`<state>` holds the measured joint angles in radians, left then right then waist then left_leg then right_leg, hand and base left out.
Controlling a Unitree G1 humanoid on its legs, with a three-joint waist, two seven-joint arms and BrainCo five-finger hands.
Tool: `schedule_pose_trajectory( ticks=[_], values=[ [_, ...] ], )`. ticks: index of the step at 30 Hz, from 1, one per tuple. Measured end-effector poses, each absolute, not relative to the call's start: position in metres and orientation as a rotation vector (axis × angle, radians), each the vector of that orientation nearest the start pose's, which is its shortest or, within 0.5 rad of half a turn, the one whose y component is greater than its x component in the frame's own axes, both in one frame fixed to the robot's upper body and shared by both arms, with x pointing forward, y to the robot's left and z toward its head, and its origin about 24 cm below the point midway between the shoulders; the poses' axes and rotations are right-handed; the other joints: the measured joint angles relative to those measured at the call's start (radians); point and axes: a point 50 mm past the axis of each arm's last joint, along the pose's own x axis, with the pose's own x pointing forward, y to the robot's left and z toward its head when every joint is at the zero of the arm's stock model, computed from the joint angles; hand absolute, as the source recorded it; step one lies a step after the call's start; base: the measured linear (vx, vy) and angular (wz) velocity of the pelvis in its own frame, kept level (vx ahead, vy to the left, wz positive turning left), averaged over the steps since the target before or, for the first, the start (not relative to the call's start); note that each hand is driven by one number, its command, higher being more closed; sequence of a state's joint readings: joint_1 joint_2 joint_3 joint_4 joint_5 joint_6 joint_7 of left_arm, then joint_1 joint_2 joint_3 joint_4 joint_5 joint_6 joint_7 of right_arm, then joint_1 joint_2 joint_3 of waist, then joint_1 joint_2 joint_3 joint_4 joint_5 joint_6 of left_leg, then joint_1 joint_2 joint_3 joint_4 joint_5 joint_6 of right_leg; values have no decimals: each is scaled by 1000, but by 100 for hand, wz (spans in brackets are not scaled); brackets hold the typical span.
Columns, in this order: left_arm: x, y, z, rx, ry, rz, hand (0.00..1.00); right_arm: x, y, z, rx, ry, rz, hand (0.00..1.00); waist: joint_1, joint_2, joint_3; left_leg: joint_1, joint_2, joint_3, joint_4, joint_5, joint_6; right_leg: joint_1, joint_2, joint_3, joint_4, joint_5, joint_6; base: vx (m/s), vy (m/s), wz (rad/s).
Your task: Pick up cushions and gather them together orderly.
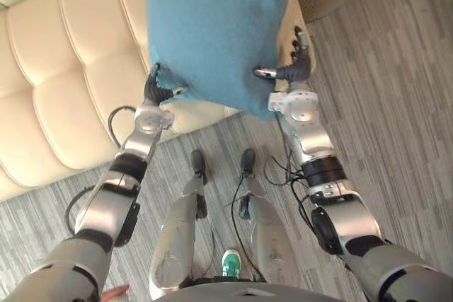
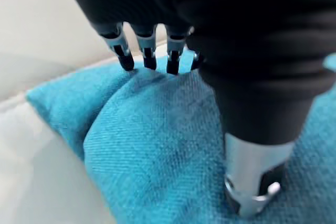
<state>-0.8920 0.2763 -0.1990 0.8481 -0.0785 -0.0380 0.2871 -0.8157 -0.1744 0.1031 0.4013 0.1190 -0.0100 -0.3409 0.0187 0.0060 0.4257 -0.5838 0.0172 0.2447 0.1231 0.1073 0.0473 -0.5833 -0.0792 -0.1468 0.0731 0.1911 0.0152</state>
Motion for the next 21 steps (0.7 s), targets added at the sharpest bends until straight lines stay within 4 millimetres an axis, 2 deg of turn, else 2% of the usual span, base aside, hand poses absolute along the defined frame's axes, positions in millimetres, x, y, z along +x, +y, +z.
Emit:
schedule_pose_trajectory(
  ticks=[2, 3, 8, 12, 14, 21],
  values=[
    [402, 153, 150, 330, -129, 147, 0, 371, -111, 214, -40, -449, -77, 100, 3, 0, 1, -36, 8, 3, 17, -1, -2, -33, 4, 0, 10, 2, -4, -55, 12, -9],
    [404, 152, 159, 324, -149, 152, 100, 367, -106, 224, -28, -494, -59, 100, 5, 0, 1, -70, 18, 2, 37, -3, -5, -58, 9, -4, 15, 4, -7, -49, 15, -2],
    [408, 150, 178, 271, -194, 172, 100, 360, -86, 247, 2, -582, 14, 100, 4, -1, 2, -139, 44, 6, 80, -11, -9, -108, 20, -22, 23, 12, -17, -8, 3, 0],
    [408, 153, 198, 223, -252, 193, 100, 349, -79, 271, 27, -679, 43, 100, 4, -2, 3, -201, 64, 22, 107, -20, -7, -162, 24, -28, 42, 13, -23, 0, 0, 0],
    [407, 159, 205, 199, -272, 210, 100, 346, -75, 275, 45, -701, 66, 100, 3, -7, 5, -208, 77, 54, 109, -17, -11, -172, 24, -32, 43, 14, -25, 11, 34, 4],
    [406, 165, 211, 151, -289, 232, 100, 344, -66, 279, 53, -714, 102, 100, 0, -12, 8, -204, 79, 55, 105, -15, -12, -167, 24, -38, 45, 14, -25, 9, 20, 2]
  ],
)
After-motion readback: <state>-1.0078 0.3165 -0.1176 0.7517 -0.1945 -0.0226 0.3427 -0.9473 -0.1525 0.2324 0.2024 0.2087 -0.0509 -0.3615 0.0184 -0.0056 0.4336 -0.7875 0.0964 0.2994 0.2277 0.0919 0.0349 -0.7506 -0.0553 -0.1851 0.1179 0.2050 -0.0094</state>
